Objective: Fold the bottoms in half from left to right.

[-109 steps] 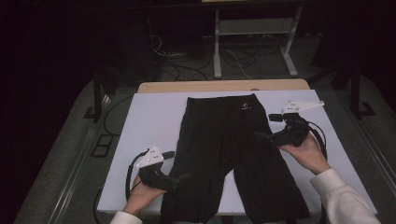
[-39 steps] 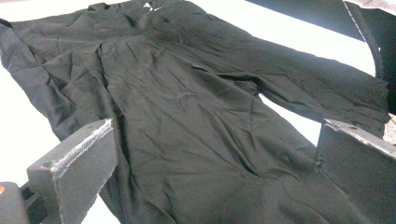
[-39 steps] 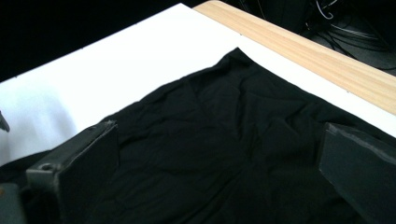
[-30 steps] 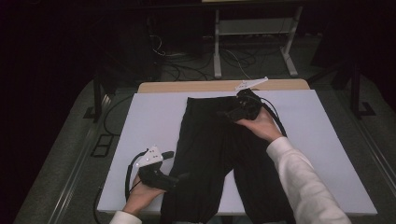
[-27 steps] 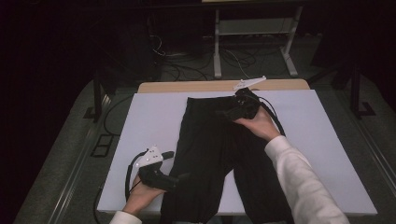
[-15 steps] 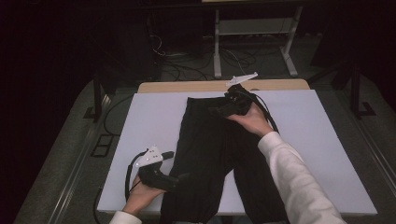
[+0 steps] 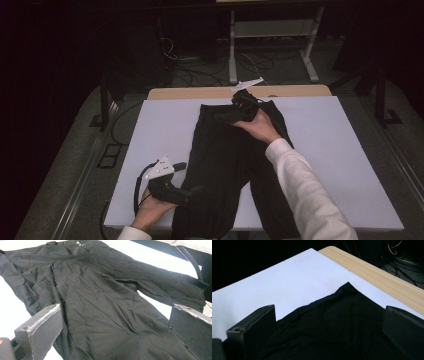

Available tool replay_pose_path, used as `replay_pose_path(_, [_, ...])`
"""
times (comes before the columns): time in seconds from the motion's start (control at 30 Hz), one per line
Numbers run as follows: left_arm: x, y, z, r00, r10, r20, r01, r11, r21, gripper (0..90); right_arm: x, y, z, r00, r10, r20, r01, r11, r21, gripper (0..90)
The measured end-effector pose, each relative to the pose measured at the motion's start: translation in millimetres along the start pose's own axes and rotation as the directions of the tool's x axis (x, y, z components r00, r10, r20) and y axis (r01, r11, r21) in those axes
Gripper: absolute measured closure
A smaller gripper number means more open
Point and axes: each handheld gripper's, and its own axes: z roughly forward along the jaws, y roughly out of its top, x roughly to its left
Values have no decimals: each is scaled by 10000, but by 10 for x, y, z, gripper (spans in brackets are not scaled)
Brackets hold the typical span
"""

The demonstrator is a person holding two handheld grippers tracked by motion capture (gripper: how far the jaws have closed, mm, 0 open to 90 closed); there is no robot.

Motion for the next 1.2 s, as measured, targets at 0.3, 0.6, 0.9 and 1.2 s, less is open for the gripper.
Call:
replay_pose_path(0.3, [-4,1,-6,10000,-22,35,23,10000,-75,0,-47,35,207,9998,160,115,-162,9997,196,0])
replay_pose_path(0.6, [-6,2,-7,10000,-17,57,17,9999,-109,0,-110,65,354,9990,291,336,-297,9994,170,0])
replay_pose_path(0.9, [2,1,-12,10000,-60,26,60,9999,-139,0,-130,90,495,9986,406,344,-413,9989,204,0])
replay_pose_path(1.2, [8,3,-14,10000,-80,22,80,9998,-208,0,-183,18,663,9965,676,498,-683,9976,131,0])
